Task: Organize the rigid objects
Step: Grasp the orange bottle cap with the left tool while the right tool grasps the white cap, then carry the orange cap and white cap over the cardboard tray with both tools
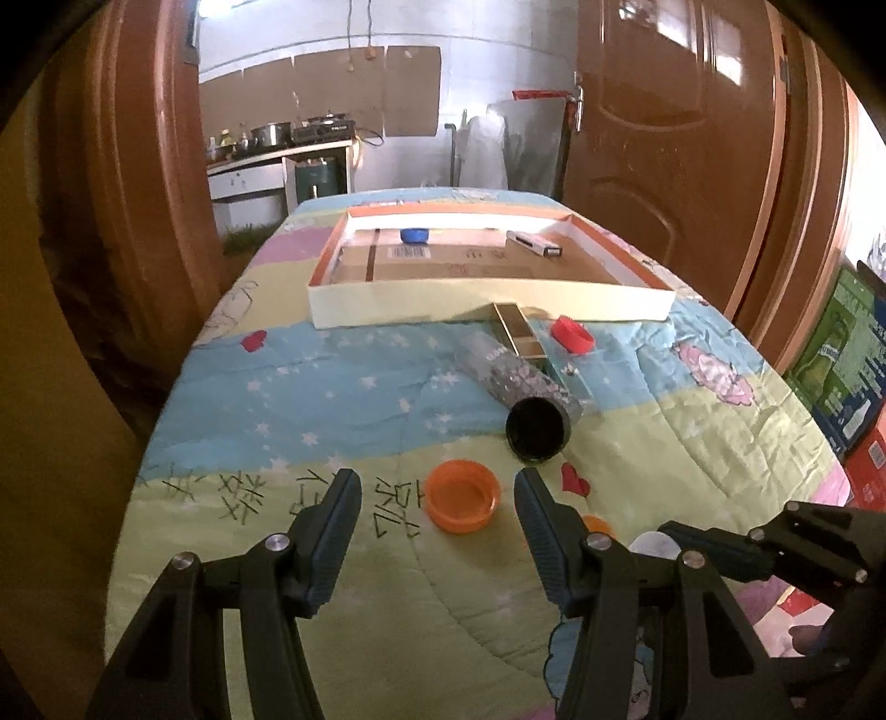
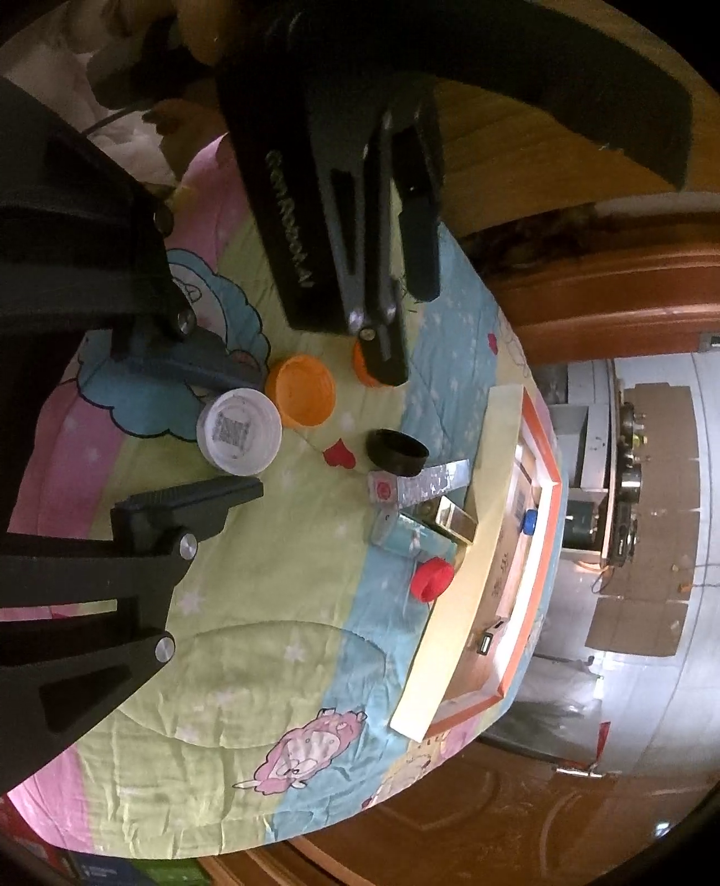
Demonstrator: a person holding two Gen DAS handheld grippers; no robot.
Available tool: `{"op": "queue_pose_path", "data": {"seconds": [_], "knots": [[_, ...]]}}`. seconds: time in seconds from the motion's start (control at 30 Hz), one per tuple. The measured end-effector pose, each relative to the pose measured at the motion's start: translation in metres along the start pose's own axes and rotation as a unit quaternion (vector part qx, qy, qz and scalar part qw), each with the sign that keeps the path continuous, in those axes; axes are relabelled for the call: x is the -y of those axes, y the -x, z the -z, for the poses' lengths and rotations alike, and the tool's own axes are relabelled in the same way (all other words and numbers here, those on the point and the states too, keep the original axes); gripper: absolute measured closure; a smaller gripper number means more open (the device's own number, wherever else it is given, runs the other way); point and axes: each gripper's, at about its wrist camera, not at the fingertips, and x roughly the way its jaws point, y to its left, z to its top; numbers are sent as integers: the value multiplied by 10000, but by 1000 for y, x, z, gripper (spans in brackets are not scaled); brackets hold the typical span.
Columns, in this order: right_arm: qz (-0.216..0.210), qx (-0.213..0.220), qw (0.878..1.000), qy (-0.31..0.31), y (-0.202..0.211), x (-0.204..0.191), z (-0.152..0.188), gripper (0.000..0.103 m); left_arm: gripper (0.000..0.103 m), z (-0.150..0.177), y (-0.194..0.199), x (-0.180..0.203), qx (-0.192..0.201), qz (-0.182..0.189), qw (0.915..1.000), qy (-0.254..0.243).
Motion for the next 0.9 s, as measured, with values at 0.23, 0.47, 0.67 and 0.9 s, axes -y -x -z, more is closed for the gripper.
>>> {"op": "queue_pose_path", "data": {"seconds": [0.23, 0.47, 0.67, 0.9], "knots": [[-8, 5, 10000, -8, 1, 0, 1, 72, 63, 4, -12, -1, -149, -10, 9999, 30], [-8, 19, 10000, -23, 1, 0, 1, 72, 72, 5, -10, -5, -89, 20, 9999, 86], [-43, 31, 10000, -61, 2, 1, 1, 72, 72, 5, -7, -5, -67, 12, 9999, 96], [-38, 61, 9999, -114, 3, 3, 1, 72, 72, 3, -2, -6, 7, 33, 9999, 143]]}}
